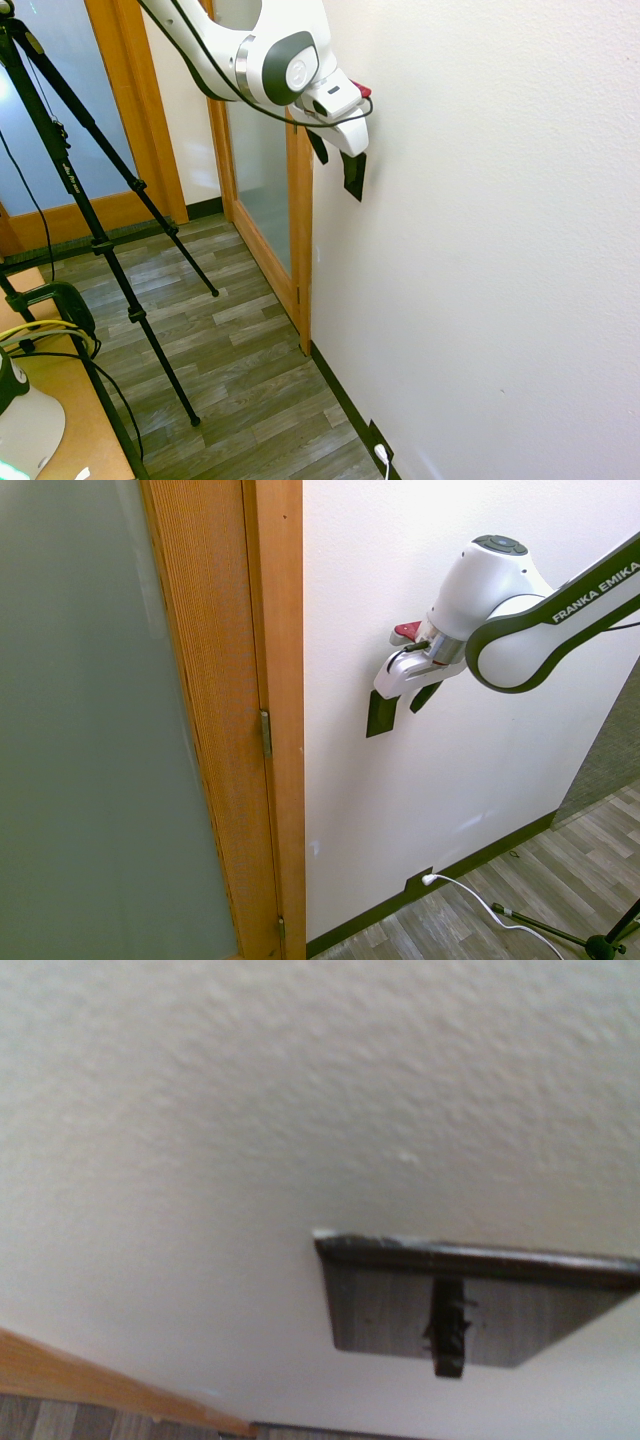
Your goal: Turn off the light
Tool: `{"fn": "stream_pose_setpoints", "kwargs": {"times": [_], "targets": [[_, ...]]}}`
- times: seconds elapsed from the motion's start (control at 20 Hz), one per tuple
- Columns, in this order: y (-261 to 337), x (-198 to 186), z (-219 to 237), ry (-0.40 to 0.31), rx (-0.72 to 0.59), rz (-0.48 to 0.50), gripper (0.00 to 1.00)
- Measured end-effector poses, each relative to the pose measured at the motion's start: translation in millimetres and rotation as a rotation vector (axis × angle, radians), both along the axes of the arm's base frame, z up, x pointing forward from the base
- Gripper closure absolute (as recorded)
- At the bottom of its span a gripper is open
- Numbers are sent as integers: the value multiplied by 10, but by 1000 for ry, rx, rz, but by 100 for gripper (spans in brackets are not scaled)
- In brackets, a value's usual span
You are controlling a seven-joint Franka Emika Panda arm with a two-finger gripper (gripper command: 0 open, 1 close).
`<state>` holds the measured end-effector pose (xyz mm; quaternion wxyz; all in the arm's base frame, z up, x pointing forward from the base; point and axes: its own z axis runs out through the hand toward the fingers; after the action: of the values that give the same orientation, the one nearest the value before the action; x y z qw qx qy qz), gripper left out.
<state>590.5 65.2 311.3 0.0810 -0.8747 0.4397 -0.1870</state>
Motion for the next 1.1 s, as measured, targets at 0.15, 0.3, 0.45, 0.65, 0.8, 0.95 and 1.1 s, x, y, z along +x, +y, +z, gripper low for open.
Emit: {"fn": "stream_pose_setpoints", "kwargs": {"times": [0.15,0.3,0.45,0.65,0.8,0.95,1.1], "targets": [[4,39,-29,-39,15,-16,100],[2,53,-25,-52,23,-26,100],[7,60,-26,-59,29,-33,100],[-13,92,-39,-77,39,-46,100],[-53,120,-41,-85,45,-67,100],[-87,122,-44,-85,48,-83,100],[-95,124,-49,-83,50,-88,100]]}}
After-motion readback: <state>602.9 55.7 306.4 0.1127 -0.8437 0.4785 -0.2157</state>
